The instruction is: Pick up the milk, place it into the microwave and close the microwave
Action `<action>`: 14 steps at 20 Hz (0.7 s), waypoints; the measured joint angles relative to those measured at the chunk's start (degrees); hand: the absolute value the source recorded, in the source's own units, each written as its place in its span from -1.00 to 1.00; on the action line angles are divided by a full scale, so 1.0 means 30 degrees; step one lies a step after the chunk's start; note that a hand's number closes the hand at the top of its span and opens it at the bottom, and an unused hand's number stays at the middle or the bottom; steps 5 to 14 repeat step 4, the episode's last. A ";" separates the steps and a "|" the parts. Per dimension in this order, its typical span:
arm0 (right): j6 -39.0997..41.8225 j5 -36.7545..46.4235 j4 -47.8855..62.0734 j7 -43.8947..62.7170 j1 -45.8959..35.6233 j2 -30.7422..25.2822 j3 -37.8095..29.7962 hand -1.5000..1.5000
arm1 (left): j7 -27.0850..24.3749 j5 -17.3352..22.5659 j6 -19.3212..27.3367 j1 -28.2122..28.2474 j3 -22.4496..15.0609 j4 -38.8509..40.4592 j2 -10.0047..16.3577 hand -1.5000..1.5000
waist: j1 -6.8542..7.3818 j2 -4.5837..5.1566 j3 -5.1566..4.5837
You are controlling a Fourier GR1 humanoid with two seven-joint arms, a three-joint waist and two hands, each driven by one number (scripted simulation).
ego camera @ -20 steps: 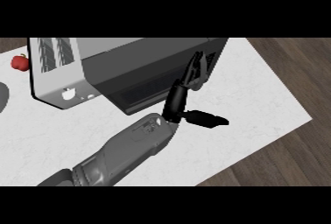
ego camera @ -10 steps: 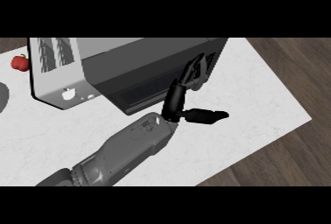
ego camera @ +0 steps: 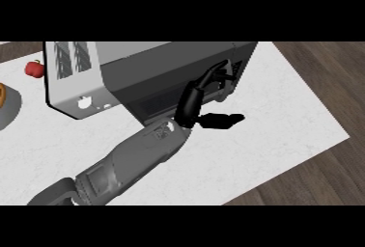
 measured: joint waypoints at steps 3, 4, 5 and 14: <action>-0.0020 -0.0098 -0.0022 0.0081 0.0093 -0.0161 -0.0157 -1.00 | 0.0268 -0.0090 0.0232 -0.0228 -0.0187 0.0123 -0.0095 -1.00 | 0.0181 -0.0071 0.0006; -0.0026 -0.0140 -0.0060 0.0092 0.0121 -0.0183 -0.0189 -1.00 | 0.0359 -0.0125 0.0310 -0.0307 -0.0253 0.0183 -0.0142 -1.00 | 0.0234 -0.0095 0.0005; -0.0026 -0.0140 -0.0060 0.0092 0.0121 -0.0183 -0.0189 -1.00 | 0.0359 -0.0125 0.0310 -0.0307 -0.0253 0.0183 -0.0142 -1.00 | 0.0234 -0.0095 0.0005; -0.0026 -0.0140 -0.0060 0.0092 0.0121 -0.0183 -0.0189 -1.00 | 0.0359 -0.0125 0.0310 -0.0307 -0.0253 0.0183 -0.0142 -1.00 | 0.0234 -0.0095 0.0005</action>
